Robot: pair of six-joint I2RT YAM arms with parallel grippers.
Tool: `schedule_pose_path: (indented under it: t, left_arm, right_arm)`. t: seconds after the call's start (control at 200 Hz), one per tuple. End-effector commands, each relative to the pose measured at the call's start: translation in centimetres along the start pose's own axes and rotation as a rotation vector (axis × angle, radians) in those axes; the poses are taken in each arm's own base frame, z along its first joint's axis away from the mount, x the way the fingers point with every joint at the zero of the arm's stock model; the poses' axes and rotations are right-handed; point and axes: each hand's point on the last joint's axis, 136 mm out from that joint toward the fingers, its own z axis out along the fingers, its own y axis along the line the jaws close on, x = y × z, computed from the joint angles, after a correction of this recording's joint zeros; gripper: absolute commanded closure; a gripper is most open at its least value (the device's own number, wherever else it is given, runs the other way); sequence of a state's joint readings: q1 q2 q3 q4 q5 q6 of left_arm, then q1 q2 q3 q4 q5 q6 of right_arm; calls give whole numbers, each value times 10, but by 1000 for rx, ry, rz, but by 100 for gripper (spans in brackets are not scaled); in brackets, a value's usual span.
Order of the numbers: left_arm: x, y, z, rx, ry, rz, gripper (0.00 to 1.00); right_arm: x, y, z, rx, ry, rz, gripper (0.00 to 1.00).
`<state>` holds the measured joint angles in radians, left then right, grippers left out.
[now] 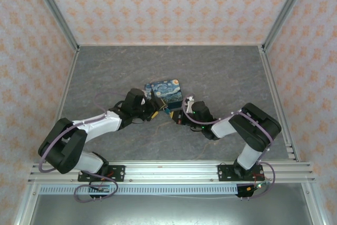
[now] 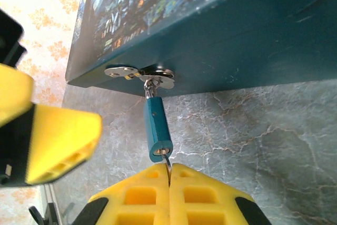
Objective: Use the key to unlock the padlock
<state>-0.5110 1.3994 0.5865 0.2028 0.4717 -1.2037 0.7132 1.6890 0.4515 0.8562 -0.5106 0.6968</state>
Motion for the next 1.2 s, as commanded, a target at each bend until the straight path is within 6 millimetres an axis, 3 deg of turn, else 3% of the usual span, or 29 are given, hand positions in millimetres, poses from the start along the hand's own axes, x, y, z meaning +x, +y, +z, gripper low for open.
schedule_pose_path:
  t: [0.0,0.49,1.191]
  left_arm:
    - [-14,-21,-9,100,-109,-40,39]
    - [-4,-13,18,88,-78,-84,47]
    - [-4,3,39,47,-105,-143,70]
  right_arm:
    - [-11,9,7,-12,-33,99,100]
    - [-10,17,13,-11,-5,183,100]
    - [-12,28,16,-31,8,241,100]
